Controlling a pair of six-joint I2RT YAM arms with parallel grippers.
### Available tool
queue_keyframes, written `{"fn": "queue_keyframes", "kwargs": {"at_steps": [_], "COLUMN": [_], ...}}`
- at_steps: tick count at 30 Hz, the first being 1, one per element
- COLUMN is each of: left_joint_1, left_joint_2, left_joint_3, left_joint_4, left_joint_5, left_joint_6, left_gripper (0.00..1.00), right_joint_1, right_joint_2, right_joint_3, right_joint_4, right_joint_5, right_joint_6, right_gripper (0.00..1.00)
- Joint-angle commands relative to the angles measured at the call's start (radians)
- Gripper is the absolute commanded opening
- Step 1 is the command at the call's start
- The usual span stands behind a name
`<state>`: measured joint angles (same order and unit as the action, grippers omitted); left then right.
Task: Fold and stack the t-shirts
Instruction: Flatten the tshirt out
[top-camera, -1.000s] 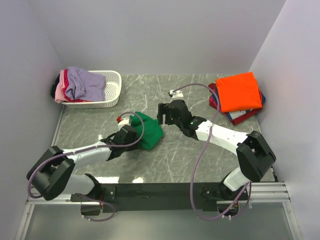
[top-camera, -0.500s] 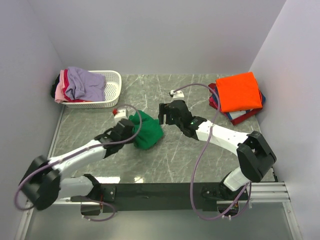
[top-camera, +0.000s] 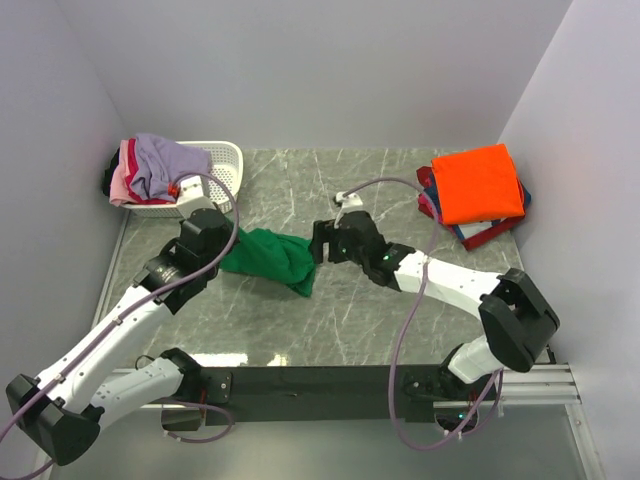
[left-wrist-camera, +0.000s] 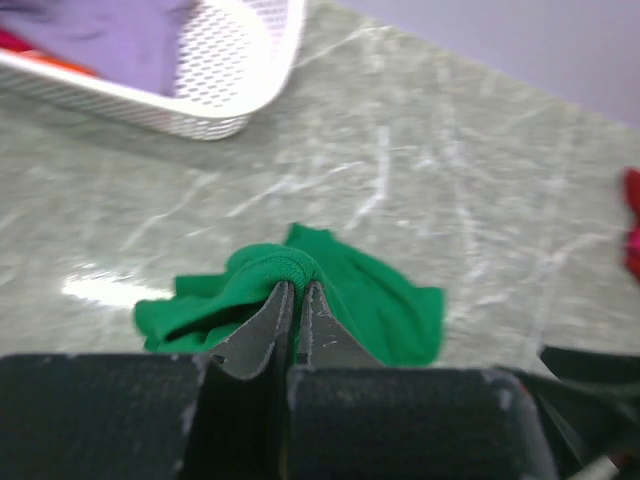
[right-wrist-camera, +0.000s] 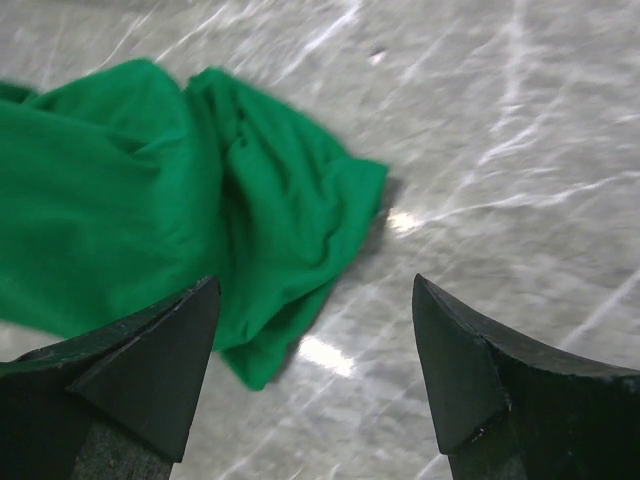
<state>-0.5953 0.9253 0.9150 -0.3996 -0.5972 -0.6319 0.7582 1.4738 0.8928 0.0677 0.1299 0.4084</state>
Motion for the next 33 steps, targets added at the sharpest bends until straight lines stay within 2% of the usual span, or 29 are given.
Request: {"fn": "queue_keyframes", "kwargs": {"at_steps": [1,4,10,16,27,33], "left_joint_1": [0.014,0.017,0.019,0.019,0.022,0.02], "left_joint_2": [-0.017,-0.026,-0.023,-0.042,-0.023,-0.036], "left_joint_3": [0.024,0.035,0.099,0.137,0.165,0.168], "left_joint_4": [-0.068,-0.097,-0.197,-0.251,-0.295,-0.3], "left_joint_5": [-0.108,-0.142,-0.24,-0.266,-0.296,-0.302], "left_joint_6": [0.015,0.014,0.005,0.014,0.017,0.024], "left_gripper": [0.0,0.0,0.0,0.0,0.0,0.0], "right_joint_1": [0.064,0.118,0.122,0.127,0.211,0.225], "right_joint_2": [0.012,0.069,0.117,0.146,0.112,0.172], "right_joint_3": [0.004,0.034,0.058,0.035,-0.037,-0.008], "right_joint_4": [0.063,0.024,0.001,0.02,0.052,0.05], "right_joint_5": [-0.059,-0.004,-0.009,-0.041,-0.058,-0.056], "right_joint_6": [0.01,0.016,0.043,0.082,0.076,0.066], "right_gripper": [0.83,0.83,0.82,0.82,0.78,0.76]}}
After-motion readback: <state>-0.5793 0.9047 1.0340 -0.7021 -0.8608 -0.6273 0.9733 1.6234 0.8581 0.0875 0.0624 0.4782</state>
